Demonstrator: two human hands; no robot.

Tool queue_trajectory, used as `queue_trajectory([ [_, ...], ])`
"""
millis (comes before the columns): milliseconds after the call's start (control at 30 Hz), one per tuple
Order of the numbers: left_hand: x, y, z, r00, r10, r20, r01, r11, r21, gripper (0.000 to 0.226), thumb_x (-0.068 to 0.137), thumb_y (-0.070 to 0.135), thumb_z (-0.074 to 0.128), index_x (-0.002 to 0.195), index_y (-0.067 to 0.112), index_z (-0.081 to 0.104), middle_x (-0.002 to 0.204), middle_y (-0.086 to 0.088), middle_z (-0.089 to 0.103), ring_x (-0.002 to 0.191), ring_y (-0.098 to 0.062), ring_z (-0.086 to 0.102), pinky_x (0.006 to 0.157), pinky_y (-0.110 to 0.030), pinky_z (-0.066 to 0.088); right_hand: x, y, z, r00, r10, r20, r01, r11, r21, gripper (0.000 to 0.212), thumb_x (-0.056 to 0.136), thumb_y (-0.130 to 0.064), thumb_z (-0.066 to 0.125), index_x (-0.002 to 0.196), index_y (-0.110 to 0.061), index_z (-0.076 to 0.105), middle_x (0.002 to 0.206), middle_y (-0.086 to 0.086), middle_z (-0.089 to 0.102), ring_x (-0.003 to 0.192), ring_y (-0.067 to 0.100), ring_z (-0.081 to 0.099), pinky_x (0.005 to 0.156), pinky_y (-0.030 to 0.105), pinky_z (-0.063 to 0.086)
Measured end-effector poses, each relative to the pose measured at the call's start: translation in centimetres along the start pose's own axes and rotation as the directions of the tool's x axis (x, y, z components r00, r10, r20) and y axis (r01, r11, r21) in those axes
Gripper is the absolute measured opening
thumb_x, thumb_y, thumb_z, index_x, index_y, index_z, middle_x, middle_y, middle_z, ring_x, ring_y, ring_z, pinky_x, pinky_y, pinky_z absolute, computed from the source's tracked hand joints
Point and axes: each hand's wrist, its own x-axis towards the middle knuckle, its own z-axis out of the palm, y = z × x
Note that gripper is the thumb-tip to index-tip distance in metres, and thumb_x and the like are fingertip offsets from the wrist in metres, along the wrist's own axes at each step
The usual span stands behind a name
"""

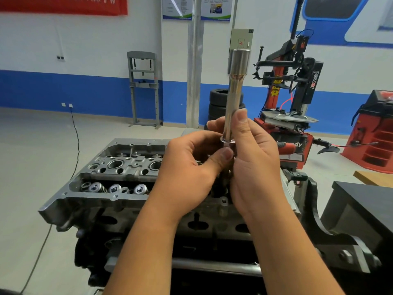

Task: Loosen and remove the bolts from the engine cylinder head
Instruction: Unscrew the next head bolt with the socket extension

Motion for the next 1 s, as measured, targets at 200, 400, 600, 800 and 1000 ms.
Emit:
queue_trajectory([
  [200,-0.21,-0.11,-0.15,1.0,0.017,-0.006,-0.017,1.0,0.004,0.024,0.091,0.027,0.075,0.115,0.025,0.078,0.104,0.012,0.08,0.099,-0.008,0.075,0.086,-0.025,0.062,-0.11,0.02,-0.04,1.0,-0.018,0.0,0.018,1.0,-0.022,0.046,0.078,-0.057,0.071,0.09,-0.013,0.074,0.096,0.007,0.076,0.099,0.03,0.073,0.089,0.057,0.061],
  [400,-0.11,-0.3,-0.05,0.999,0.025,-0.038,-0.025,1.0,-0.003,0.023,0.09,0.02,0.079,0.112,0.026,0.077,0.101,0.012,0.08,0.098,-0.008,0.076,0.082,-0.024,0.062,-0.08,-0.03,0.08,1.0,0.009,0.004,-0.009,1.0,0.018,0.038,0.083,-0.054,0.069,0.087,-0.017,0.075,0.097,0.009,0.076,0.098,0.031,0.073,0.092,0.063,0.058],
  [600,-0.14,-0.22,-0.33,0.997,0.014,0.073,-0.013,1.0,-0.019,0.027,0.098,0.021,0.07,0.125,0.022,0.074,0.112,0.009,0.079,0.111,-0.013,0.073,0.094,-0.034,0.06,-0.14,-0.02,0.0,1.0,-0.024,0.018,0.024,1.0,-0.015,0.047,0.078,-0.057,0.071,0.092,-0.013,0.074,0.099,0.011,0.076,0.1,0.031,0.074,0.088,0.051,0.063],
  [800,-0.07,-0.09,0.13,0.997,0.035,-0.076,-0.033,0.999,0.025,0.02,0.084,0.02,0.085,0.102,0.026,0.077,0.09,0.012,0.078,0.082,-0.005,0.074,0.07,-0.017,0.057,0.0,0.08,0.07,1.0,0.001,0.028,-0.002,1.0,0.023,0.037,0.081,-0.055,0.071,0.086,-0.018,0.075,0.095,0.009,0.075,0.093,0.027,0.073,0.085,0.053,0.063],
  [1000,-0.17,-0.12,-0.08,0.998,0.066,-0.023,-0.067,0.998,-0.023,0.019,0.094,0.021,0.076,0.113,0.026,0.078,0.101,0.01,0.079,0.097,-0.007,0.075,0.082,-0.022,0.06,-0.05,0.11,0.07,0.999,-0.045,0.031,0.046,0.998,-0.041,0.046,0.081,-0.058,0.066,0.092,-0.014,0.076,0.098,0.01,0.076,0.098,0.026,0.075,0.086,0.048,0.063],
])
